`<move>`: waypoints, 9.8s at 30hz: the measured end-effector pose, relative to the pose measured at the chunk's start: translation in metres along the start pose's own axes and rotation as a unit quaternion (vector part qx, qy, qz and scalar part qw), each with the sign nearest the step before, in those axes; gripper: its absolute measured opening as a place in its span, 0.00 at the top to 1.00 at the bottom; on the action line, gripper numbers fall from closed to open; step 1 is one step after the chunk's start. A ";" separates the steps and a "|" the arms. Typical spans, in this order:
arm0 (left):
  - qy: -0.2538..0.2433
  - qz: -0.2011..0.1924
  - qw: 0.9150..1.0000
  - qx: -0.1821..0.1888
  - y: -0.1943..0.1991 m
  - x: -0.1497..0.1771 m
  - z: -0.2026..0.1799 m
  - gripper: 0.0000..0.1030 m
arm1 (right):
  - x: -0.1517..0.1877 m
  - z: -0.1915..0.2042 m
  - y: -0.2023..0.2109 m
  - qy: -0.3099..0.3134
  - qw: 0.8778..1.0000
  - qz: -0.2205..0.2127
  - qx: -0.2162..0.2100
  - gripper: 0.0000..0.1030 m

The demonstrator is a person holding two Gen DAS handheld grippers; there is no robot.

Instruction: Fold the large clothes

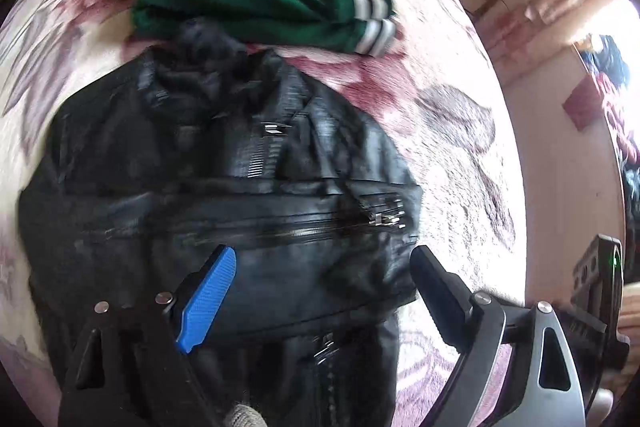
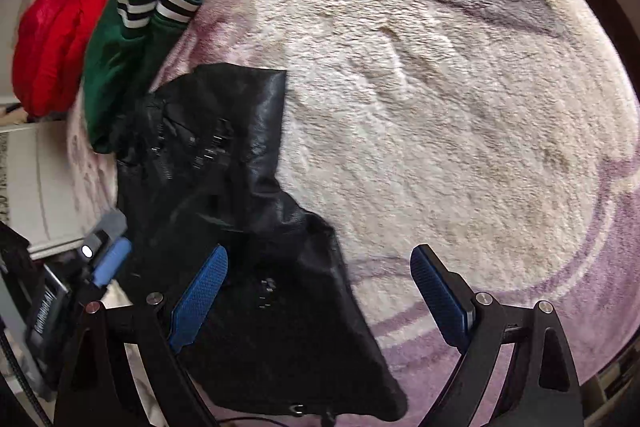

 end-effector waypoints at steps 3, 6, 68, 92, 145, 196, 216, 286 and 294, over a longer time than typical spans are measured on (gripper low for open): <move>0.043 -0.031 0.997 -0.050 0.046 0.007 0.056 0.14 | 0.005 0.048 0.003 0.035 0.999 -0.007 -0.041 0.08; 0.085 -0.069 0.985 -0.133 0.096 0.018 0.127 0.14 | 0.006 0.098 -0.020 0.090 0.996 -0.007 -0.009 0.08; 0.043 -0.026 0.992 -0.114 0.071 -0.046 0.214 0.12 | -0.005 0.146 -0.038 0.120 0.975 -0.049 0.179 0.84; 0.046 -0.012 0.985 -0.163 0.086 0.017 0.220 0.00 | 0.092 0.046 -0.099 0.073 0.972 0.068 0.214 0.46; -0.095 0.102 0.928 -0.345 -0.076 0.190 -0.022 0.91 | -0.078 0.006 -0.166 0.212 0.946 0.177 -0.170 0.15; 0.314 -0.045 0.946 0.063 0.115 0.220 0.362 0.59 | 0.211 0.260 -0.222 0.319 0.932 0.142 0.095 0.26; 0.319 -0.027 0.947 -0.004 0.149 0.235 0.345 0.79 | 0.257 0.130 -0.249 0.254 0.920 0.270 0.124 0.80; 0.166 0.055 0.983 -0.064 -0.026 0.054 0.254 0.00 | -0.006 0.087 -0.251 0.116 0.960 0.132 -0.218 0.13; 0.183 0.041 0.981 -0.054 -0.025 0.052 0.268 0.00 | 0.020 0.117 -0.214 0.167 0.959 0.079 -0.216 0.76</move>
Point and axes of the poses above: each gripper's, at about its wrist camera, not at the fingertips, and y roughly against the way its jaws point, z to its left, x to its underside, the point moved 4 cm from there along -y, roughly the way its jaws point, and after that the axes turned 14 degrees about x, right-handed, at the moved point
